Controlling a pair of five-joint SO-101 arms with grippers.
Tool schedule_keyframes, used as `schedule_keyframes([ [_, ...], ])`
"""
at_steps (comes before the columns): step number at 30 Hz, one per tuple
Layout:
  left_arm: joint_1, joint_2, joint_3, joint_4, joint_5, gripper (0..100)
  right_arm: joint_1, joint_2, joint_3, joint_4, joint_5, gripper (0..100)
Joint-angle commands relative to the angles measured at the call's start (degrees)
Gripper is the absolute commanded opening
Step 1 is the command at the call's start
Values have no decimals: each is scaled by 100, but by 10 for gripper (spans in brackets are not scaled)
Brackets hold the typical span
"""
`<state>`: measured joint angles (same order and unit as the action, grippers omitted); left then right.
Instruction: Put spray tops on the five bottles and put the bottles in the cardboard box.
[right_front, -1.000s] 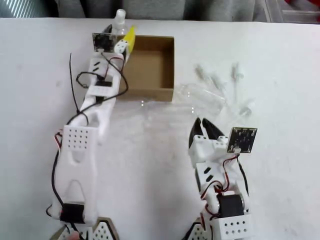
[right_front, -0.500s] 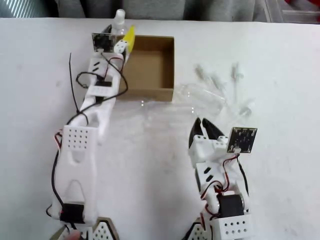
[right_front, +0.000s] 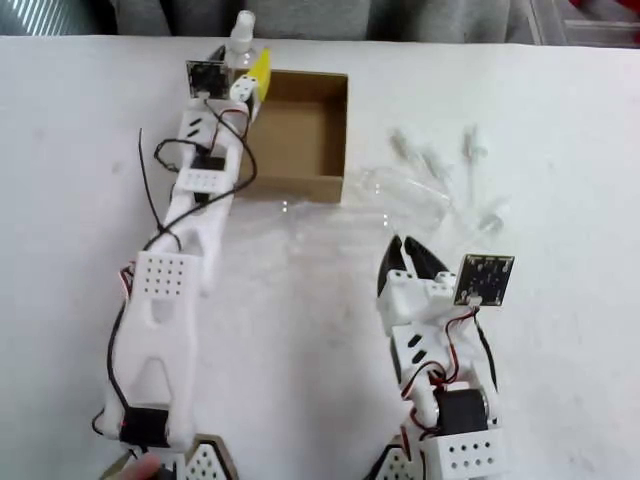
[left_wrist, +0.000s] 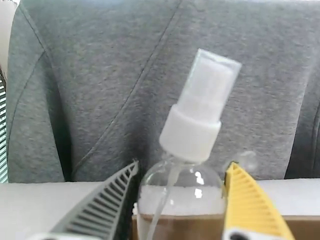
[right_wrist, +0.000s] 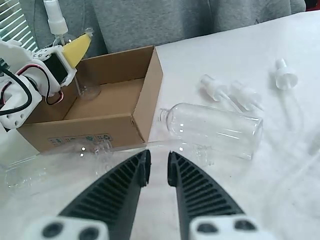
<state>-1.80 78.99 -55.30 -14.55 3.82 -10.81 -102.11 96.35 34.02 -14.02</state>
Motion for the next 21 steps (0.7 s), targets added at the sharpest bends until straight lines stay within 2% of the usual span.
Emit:
schedule_keyframes([
  [1,-66,136,-835,352,18,251,4,-31,53,22,62,52],
  [12,-101,989,-2611,1292,53,251,4,-31,53,22,62,52],
  [18,-136,1719,-4097,1749,62,249,4,-31,53,22,62,52],
  [21,-119,1833,-4044,1688,35,251,4,-31,53,22,62,52],
])
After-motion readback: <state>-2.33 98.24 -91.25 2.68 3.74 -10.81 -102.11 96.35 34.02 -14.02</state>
